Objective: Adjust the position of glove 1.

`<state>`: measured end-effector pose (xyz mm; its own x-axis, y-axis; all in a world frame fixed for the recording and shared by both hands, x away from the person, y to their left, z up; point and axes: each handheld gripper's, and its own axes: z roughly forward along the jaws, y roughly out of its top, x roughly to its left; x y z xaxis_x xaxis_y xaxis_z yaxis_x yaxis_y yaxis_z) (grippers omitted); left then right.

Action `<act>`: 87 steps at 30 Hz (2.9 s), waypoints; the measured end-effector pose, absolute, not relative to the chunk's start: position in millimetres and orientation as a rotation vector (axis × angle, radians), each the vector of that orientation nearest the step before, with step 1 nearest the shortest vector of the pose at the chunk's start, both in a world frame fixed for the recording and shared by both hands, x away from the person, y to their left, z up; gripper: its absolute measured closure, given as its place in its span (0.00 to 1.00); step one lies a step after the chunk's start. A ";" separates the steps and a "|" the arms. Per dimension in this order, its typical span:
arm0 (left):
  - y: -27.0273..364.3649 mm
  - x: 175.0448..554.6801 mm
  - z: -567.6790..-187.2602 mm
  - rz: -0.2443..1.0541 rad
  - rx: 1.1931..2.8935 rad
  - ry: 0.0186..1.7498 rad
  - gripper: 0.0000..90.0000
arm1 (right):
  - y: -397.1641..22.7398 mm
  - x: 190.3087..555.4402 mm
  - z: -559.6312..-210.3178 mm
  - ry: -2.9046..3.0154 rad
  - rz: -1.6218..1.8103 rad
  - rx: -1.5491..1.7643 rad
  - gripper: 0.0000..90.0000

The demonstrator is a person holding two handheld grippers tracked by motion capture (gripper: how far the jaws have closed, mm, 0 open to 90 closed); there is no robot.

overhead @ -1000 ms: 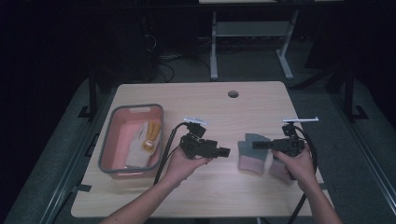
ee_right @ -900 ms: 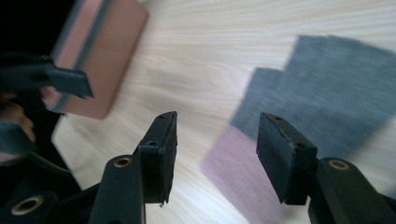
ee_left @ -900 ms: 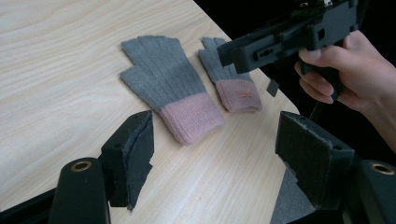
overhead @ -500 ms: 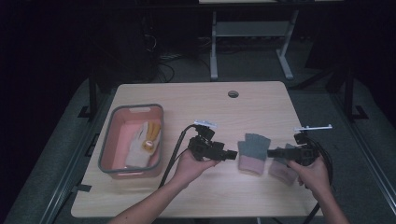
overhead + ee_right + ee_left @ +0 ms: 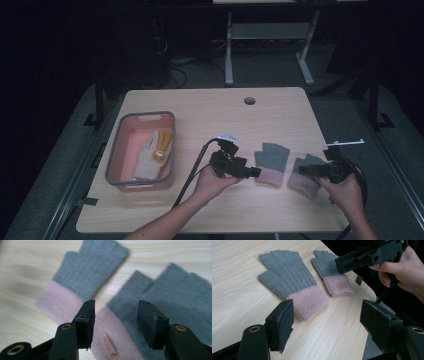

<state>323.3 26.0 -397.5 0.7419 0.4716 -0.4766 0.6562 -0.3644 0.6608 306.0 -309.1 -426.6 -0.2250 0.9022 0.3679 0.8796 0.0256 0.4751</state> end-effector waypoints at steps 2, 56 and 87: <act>25.6 323.4 -399.6 -0.257 2.039 0.849 0.30 | -311.0 305.0 -429.3 2.223 0.946 1.927 0.54; 51.2 334.3 -407.0 -0.236 1.948 0.951 0.30 | -241.2 327.1 -405.7 2.435 0.860 1.640 0.91; 29.2 347.3 -436.3 -0.323 1.958 1.017 0.33 | -228.2 346.2 -421.3 2.482 0.946 1.669 0.60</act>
<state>347.3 29.2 -436.3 0.6307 0.5313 -0.5655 0.7603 -0.2773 0.5874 346.2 -228.2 -421.3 -0.4338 0.8432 0.3174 0.8406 0.2520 0.4794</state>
